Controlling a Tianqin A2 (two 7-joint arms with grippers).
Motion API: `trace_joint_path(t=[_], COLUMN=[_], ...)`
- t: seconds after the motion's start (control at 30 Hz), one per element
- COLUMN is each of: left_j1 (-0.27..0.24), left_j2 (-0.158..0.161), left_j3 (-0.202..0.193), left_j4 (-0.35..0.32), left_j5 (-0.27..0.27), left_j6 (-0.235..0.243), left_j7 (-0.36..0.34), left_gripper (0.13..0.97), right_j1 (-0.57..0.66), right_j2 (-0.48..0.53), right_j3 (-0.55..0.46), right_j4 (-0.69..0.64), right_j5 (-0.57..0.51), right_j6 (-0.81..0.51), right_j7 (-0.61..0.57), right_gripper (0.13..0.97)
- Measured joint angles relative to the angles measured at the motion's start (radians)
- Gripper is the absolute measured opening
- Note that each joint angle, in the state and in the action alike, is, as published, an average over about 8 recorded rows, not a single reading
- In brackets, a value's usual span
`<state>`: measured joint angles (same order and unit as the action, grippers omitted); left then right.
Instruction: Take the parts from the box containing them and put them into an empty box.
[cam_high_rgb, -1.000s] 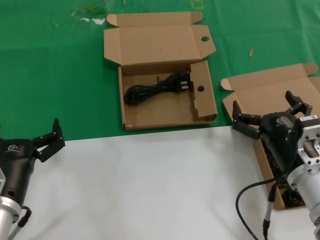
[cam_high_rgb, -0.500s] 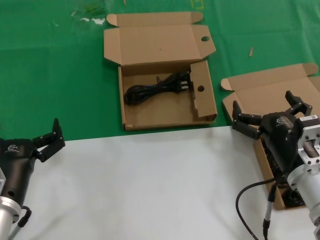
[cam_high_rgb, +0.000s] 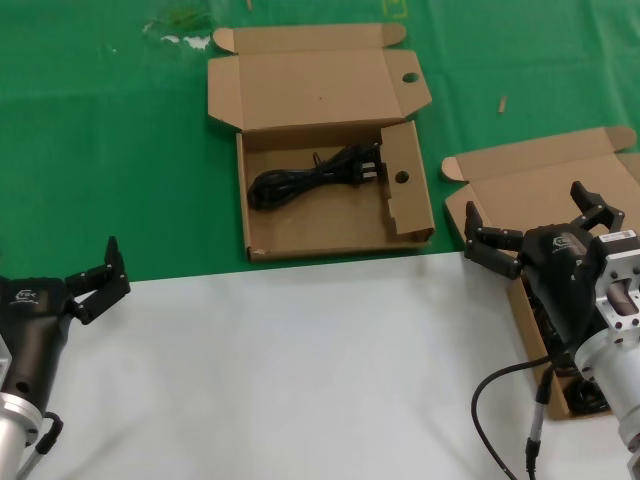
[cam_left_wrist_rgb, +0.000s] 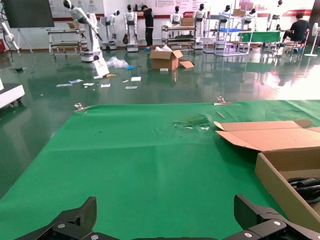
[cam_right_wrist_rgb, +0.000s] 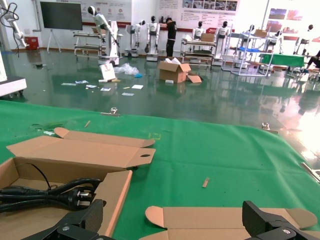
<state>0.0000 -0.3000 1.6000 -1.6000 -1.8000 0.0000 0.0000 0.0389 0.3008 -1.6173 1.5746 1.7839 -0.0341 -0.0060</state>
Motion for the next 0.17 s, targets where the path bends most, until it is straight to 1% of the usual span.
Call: trace_joint_path(t=[0.17], left_j1=[0.000], left_j2=[0.000], left_j3=[0.000], left_j4=[0.000], left_j5=[0.000], left_j6=[0.000], left_j7=[0.000], left_gripper=[0.966], right_j1=[0.000], right_j2=[0.000], right_j3=[0.000], right_j4=[0.000], right_j5=[0.000], right_j6=[0.000], right_j7=[0.000], right_gripper=[0.966])
